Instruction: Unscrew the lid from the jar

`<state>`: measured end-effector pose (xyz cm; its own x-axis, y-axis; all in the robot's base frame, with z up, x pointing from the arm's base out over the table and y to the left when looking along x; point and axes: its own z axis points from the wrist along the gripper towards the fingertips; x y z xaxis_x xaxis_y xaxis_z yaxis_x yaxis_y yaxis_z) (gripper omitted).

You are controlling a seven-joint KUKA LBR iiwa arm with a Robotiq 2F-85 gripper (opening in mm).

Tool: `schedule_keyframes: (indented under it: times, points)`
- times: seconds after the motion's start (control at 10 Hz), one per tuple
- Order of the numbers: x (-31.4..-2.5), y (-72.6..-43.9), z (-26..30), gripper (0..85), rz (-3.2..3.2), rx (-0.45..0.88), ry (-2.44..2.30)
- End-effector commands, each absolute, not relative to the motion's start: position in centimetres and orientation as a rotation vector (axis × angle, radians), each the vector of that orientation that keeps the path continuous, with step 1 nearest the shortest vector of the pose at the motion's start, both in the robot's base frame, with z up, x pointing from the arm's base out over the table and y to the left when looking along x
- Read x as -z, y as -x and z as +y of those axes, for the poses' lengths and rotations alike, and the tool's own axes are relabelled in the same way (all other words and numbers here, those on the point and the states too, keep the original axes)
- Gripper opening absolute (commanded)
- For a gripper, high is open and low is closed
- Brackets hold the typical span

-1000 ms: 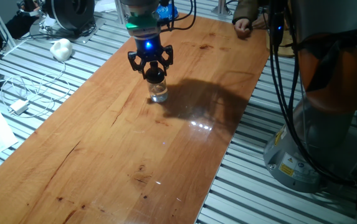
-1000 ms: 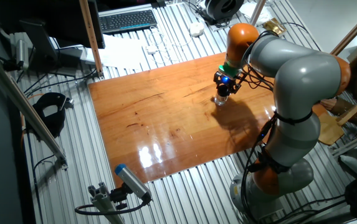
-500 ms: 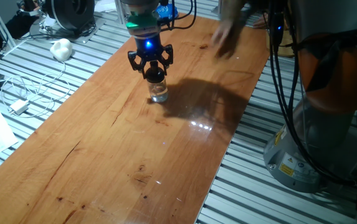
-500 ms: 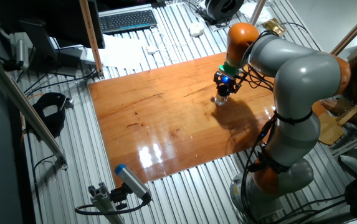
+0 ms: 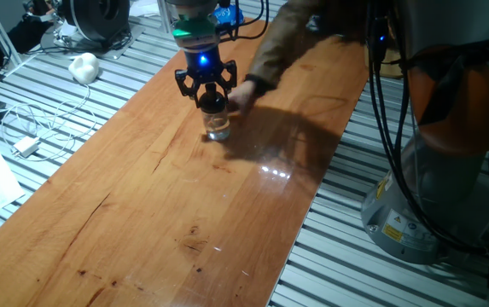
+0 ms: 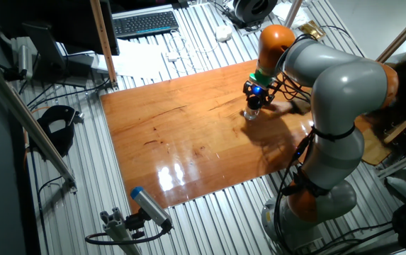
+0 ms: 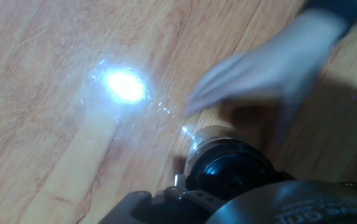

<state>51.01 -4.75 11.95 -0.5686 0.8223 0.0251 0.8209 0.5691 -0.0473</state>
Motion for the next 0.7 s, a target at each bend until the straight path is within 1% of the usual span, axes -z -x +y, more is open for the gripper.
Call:
schedule_keyframes:
  times: [0.0,0.6]
  points:
    - [-11.93,-51.02,-4.74,51.0,-2.741,-0.043,1.432]
    - [-11.95,-51.06,-4.64,51.0,-2.768,-0.022,1.325]
